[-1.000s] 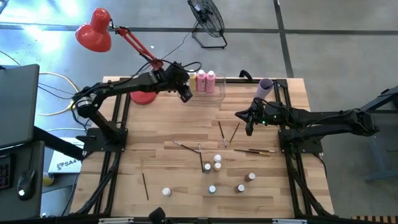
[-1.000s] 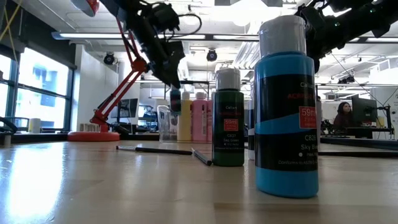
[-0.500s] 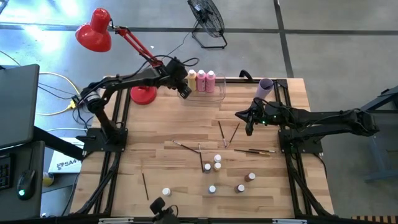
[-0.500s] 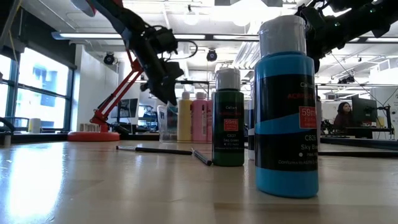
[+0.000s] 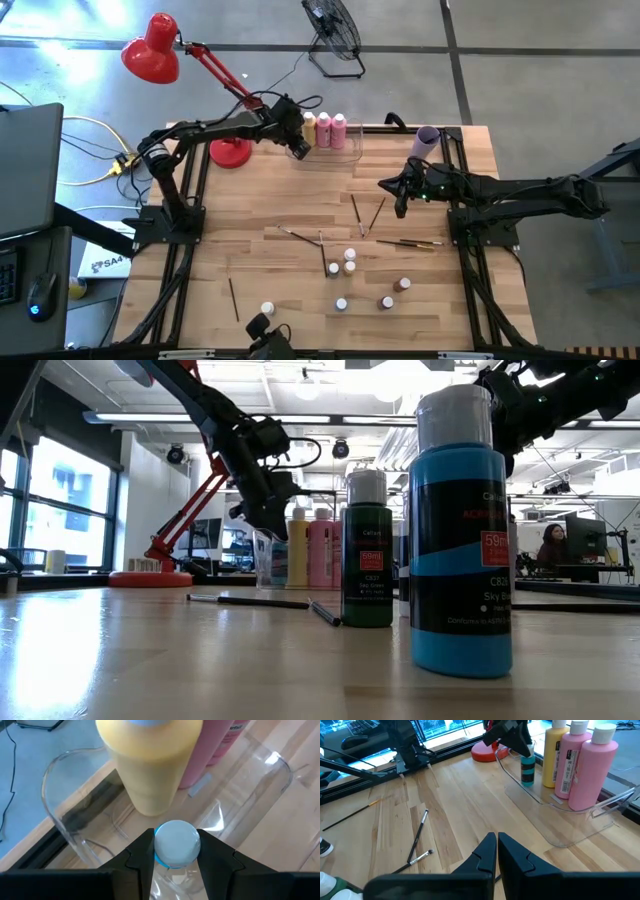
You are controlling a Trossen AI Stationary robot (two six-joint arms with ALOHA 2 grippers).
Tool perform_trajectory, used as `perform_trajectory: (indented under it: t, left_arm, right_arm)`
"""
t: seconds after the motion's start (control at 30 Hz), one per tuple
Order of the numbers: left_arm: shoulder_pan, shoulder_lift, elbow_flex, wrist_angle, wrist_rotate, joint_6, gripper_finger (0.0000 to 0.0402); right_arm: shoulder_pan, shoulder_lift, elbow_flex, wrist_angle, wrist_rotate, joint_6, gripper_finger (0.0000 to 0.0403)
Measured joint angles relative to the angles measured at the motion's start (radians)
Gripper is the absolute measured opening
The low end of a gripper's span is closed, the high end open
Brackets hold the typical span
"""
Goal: Pick & Place Paint Supplies
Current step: Put the small light blue paint bottle into the transparent bin
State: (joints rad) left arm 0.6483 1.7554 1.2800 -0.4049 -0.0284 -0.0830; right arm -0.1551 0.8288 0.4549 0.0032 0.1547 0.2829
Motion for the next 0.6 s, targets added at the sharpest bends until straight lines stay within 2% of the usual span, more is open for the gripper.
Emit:
perform_trajectory:
  t: [0.6]
  left_arm:
    - [0.006, 0.0, 0.0, 0.012, -0.015, -0.005, 0.0122]
  right_arm:
    - [0.0, 0.0, 0.0, 0.0, 0.0, 0.0, 0.0008]
